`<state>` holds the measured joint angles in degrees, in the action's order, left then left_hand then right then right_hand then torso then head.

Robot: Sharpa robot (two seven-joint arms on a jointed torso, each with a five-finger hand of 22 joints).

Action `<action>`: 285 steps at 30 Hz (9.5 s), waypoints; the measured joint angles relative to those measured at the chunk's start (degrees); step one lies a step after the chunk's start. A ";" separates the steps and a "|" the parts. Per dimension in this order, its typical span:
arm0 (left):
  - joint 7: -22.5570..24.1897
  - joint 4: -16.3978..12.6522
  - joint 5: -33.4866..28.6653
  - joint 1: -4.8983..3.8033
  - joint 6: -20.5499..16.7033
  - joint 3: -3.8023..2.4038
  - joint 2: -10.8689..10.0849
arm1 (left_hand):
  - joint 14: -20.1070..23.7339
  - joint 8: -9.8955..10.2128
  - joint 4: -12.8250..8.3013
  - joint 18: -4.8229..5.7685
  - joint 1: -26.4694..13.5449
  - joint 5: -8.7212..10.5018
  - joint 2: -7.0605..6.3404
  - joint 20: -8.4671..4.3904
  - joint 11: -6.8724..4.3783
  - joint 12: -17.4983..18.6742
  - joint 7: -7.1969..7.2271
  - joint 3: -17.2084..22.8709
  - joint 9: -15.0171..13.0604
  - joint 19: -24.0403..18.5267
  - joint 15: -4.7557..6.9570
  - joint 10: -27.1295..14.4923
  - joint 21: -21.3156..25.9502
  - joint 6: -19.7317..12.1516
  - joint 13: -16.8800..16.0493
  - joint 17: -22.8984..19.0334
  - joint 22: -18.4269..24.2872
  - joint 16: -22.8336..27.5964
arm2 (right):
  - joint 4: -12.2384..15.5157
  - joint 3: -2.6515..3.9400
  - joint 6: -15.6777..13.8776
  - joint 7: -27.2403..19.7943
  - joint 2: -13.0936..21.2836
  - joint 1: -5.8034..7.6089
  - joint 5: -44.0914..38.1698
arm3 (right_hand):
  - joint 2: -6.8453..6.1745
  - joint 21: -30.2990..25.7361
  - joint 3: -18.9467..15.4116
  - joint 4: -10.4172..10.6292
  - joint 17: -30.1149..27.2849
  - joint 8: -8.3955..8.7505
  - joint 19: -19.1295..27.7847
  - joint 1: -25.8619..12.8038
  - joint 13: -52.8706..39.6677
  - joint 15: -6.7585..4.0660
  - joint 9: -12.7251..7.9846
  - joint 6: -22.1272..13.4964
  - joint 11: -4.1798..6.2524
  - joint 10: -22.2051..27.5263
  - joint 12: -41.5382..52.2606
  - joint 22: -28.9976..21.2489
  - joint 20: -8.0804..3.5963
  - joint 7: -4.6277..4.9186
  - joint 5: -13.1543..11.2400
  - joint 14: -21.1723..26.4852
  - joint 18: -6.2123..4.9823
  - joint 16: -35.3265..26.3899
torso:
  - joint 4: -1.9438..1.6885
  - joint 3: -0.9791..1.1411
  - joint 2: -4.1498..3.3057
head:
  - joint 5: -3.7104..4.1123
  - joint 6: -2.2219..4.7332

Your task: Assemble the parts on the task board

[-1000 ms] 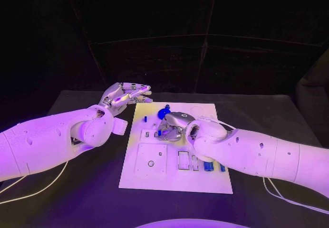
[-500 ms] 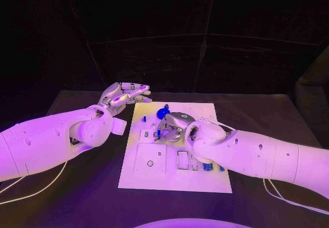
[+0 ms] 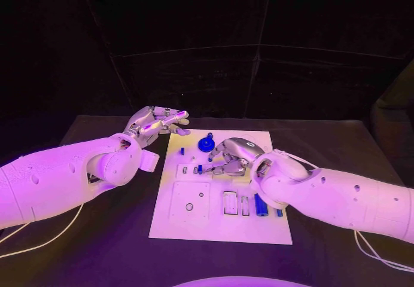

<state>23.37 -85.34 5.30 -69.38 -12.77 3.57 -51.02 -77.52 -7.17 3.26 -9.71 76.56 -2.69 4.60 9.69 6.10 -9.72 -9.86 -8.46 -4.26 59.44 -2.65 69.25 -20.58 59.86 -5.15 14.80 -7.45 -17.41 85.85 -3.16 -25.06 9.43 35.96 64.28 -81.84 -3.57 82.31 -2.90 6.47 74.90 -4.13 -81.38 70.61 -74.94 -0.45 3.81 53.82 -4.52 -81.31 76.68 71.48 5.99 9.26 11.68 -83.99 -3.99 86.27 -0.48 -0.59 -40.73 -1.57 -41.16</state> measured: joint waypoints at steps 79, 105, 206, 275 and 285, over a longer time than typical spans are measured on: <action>-57.36 15.96 50.48 -7.62 28.10 5.34 21.56 | -6.54 -29.24 12.34 4.88 -7.64 -0.36 1.76 -8.98 -7.94 -55.07 7.72 -9.65 -24.59 23.72 7.86 4.66 -54.86 -4.80 -50.98 60.12 -57.59 -72.41 | 0.50 0.13 10.48 -12.79 11.09 7.76 37.27 | 4.50 -7.37 -6.95 -2.53 0.01 -2.27 5.01 5.86 3.79 1.38 0.13 -0.39 -0.50 5.17 -7.30 -12.93 1.07 0.40 6.64 -0.05 -0.90 3.59 | 0.87 0.82 2.81 | -1.37 -2.66; -57.08 15.95 50.30 -7.58 29.71 5.55 22.05 | -6.53 -29.21 8.34 4.87 -2.28 -0.36 3.75 -8.56 -7.63 -53.56 7.30 -4.98 -25.49 22.90 7.86 3.21 -53.96 -7.05 -49.29 60.11 -56.26 -72.41 | 0.08 0.13 9.48 -12.45 10.57 7.76 37.23 | 5.10 -7.59 -7.60 -2.51 0.00 -2.38 5.00 6.46 4.08 1.38 0.13 -0.98 -0.50 5.16 -7.30 -13.43 1.07 0.64 10.67 -0.05 -0.89 3.59 | 0.87 0.85 2.85 | -0.89 -2.86; -55.43 11.49 52.25 -4.72 19.30 5.57 17.09 | -6.54 -32.13 -0.30 4.87 -21.67 -4.41 -11.97 -9.17 -8.66 -54.62 8.46 48.37 -30.82 22.48 8.08 5.71 -54.10 -6.65 -50.36 60.11 -59.03 -72.41 | -1.52 0.12 8.46 -11.58 11.67 7.76 37.01 | 5.56 -8.04 -8.14 -2.28 0.00 -3.18 5.00 6.91 4.93 1.37 0.12 -0.97 -0.29 5.79 -7.33 -13.92 1.07 0.64 16.17 -0.05 -0.89 3.59 | 0.86 0.90 2.81 | -2.21 -4.37; -52.21 30.57 49.94 -10.51 31.12 -2.27 22.88 | -6.64 -27.89 12.69 4.88 -15.89 -0.35 -8.52 -8.35 -7.12 -46.87 6.37 11.49 -23.13 21.67 7.53 0.65 -51.09 -8.77 -40.48 60.11 -56.35 -72.41 | -2.90 0.11 8.67 -11.42 10.22 7.75 36.99 | 6.16 -8.25 -8.91 -1.50 0.01 -3.47 5.00 6.90 5.19 1.37 0.12 -1.15 -0.29 5.78 -7.31 -14.09 1.07 0.46 13.49 -0.05 -0.92 3.59 | 1.01 0.85 2.71 | -2.44 -3.39; -52.25 37.17 52.49 -8.66 34.32 -1.56 25.75 | -6.64 -27.90 12.70 4.87 -15.62 -0.35 -8.25 -8.35 -7.12 -46.86 6.39 11.16 -22.99 21.67 7.54 0.65 -51.09 -8.36 -40.70 60.11 -56.77 -72.41 | -2.53 0.11 8.71 -11.53 10.02 7.74 36.99 | 6.16 -8.25 -8.76 -1.65 0.01 -3.47 5.00 6.90 5.28 1.37 0.12 -1.15 -0.29 5.78 -7.31 -14.24 1.07 0.46 13.49 -0.05 -1.81 3.59 | 0.98 0.91 2.69 | -2.80 -3.52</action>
<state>-28.88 -48.17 57.80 -78.04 21.55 2.01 -25.27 -84.16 -35.07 15.96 -4.84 60.94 -3.04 -3.65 1.34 -1.02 -56.58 -3.47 2.70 -27.25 81.11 4.89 69.90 -71.68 51.51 -45.86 74.91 -64.22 -89.82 83.32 -3.06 -16.35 -2.10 45.99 72.02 -44.85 2.59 74.05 -11.67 4.82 74.91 -7.60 -76.39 77.51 -69.66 0.92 3.92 52.67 -4.81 -75.53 69.37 57.24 7.06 9.72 25.17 -84.05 -5.80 89.86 0.51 0.32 -38.04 -4.37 -44.68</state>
